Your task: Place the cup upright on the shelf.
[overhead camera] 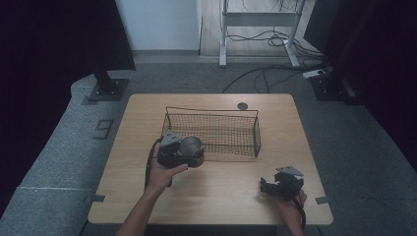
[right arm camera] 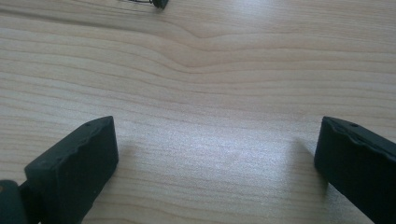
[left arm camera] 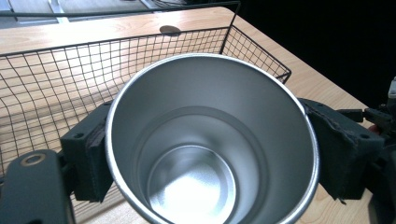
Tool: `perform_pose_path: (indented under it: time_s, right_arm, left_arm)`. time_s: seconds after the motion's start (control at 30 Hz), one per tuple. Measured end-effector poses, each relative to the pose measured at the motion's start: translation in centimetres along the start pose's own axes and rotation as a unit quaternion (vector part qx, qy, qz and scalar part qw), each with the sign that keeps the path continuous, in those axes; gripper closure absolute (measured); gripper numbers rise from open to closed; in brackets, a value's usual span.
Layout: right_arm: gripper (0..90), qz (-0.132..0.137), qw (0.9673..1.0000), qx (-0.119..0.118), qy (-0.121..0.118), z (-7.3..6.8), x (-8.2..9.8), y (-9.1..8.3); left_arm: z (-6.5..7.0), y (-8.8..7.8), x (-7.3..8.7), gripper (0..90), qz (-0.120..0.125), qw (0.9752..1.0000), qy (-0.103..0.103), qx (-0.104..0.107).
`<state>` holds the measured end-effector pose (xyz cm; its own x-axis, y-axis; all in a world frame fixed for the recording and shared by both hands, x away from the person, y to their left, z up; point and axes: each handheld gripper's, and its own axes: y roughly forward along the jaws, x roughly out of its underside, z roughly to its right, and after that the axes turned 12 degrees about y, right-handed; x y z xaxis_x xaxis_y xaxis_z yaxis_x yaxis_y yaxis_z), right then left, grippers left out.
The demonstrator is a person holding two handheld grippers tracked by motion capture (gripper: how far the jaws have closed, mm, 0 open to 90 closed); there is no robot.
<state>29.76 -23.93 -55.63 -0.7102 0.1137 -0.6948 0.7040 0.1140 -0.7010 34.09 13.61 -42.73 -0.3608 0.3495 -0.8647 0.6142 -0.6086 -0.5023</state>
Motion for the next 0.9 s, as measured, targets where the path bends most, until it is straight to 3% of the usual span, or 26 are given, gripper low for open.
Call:
perform_pose_path:
  time_s: [0.9]
  right_arm:
    - [0.0, 0.0, 1.0, 0.0, 0.001, 0.0, 0.0, 0.0]
  left_arm:
    - [-2.2, 0.5, -1.7, 14.8, 0.001, 0.9999, -0.007, -0.01]
